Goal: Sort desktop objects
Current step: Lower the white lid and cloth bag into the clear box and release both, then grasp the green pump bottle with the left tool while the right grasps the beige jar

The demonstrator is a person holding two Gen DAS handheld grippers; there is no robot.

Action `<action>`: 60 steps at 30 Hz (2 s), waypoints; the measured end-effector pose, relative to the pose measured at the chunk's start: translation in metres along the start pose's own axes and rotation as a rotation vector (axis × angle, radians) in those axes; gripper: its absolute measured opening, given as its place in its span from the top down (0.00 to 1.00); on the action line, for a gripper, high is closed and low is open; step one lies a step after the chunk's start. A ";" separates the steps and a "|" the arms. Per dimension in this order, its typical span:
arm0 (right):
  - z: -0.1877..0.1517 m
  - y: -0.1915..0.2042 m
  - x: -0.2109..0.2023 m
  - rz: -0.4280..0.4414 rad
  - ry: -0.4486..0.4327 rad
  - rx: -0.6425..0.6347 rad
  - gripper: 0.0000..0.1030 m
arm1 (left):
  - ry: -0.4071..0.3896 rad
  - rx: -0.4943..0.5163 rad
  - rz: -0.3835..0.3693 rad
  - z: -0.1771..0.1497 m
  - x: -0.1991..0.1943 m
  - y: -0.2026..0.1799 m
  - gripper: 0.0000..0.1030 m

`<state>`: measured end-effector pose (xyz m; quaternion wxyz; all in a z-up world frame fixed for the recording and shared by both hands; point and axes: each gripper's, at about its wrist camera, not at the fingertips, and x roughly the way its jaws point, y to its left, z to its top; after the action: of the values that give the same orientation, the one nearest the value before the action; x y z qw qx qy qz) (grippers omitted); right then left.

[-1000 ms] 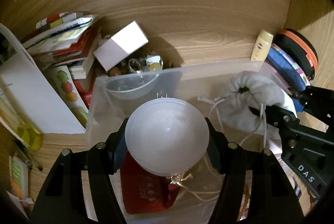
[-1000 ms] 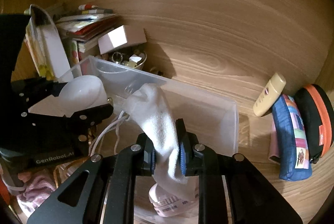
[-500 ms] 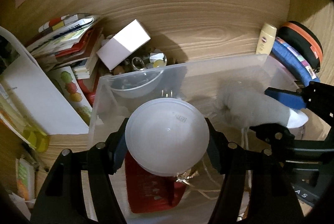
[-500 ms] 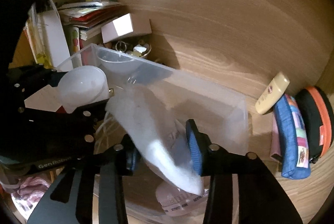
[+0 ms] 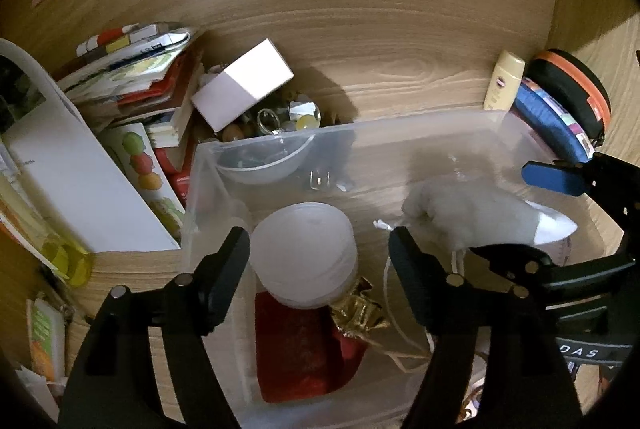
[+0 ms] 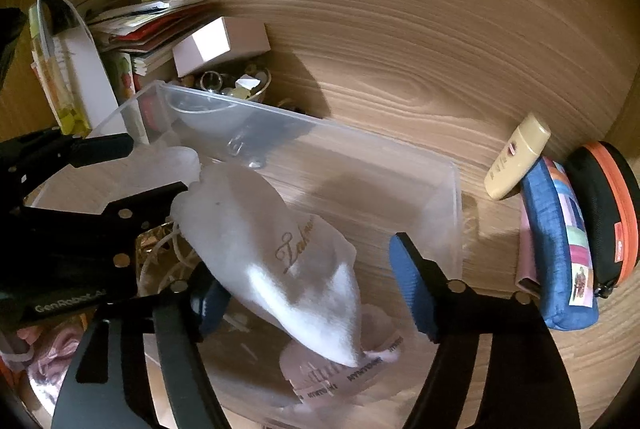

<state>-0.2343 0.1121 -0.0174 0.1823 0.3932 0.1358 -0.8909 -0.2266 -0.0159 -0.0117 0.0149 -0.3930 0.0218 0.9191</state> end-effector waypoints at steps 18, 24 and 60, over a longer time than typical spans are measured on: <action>-0.012 0.002 -0.065 -0.026 -0.116 -0.072 0.13 | -0.065 -0.061 -0.131 -0.005 -0.049 0.005 0.08; -0.024 0.007 -0.081 -0.061 -0.140 -0.091 0.13 | -0.084 -0.045 -0.122 -0.015 -0.070 0.007 0.07; -0.090 0.047 -0.062 0.104 -0.006 0.060 0.12 | 0.098 -0.177 -0.078 -0.104 -0.053 0.062 0.04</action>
<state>-0.1167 0.1184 -0.0346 0.2170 0.4021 0.0879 -0.8852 -0.1179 -0.0833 -0.0436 0.0146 -0.4380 -0.0740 0.8958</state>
